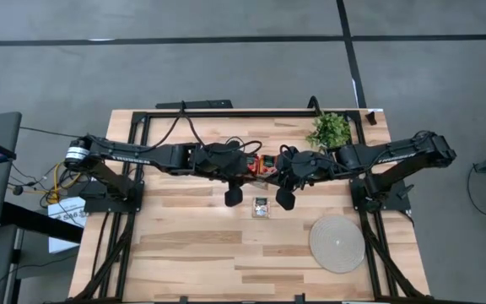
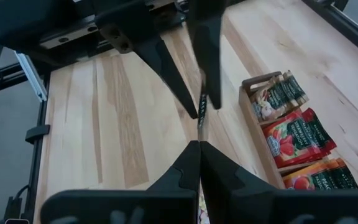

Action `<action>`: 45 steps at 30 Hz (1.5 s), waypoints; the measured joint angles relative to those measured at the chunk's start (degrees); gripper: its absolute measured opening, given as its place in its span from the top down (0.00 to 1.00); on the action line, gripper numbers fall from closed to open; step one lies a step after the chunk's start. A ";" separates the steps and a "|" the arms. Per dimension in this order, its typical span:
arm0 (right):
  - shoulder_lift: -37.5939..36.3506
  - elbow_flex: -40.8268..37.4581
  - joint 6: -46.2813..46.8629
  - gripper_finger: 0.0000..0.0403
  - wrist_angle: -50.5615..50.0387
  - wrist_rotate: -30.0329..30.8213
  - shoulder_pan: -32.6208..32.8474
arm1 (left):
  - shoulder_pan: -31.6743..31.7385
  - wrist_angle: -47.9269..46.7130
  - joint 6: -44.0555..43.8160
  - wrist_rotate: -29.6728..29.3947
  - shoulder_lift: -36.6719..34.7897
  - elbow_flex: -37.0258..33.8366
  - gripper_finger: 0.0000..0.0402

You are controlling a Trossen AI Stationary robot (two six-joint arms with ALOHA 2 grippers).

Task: Pick & Place Tea
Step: Put the brown tea bag into the left section of the wooden organizer

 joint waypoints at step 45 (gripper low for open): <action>-29.05 -21.79 -4.52 0.82 5.44 7.68 2.73 | 14.69 -8.38 0.87 3.49 -0.22 -12.36 1.00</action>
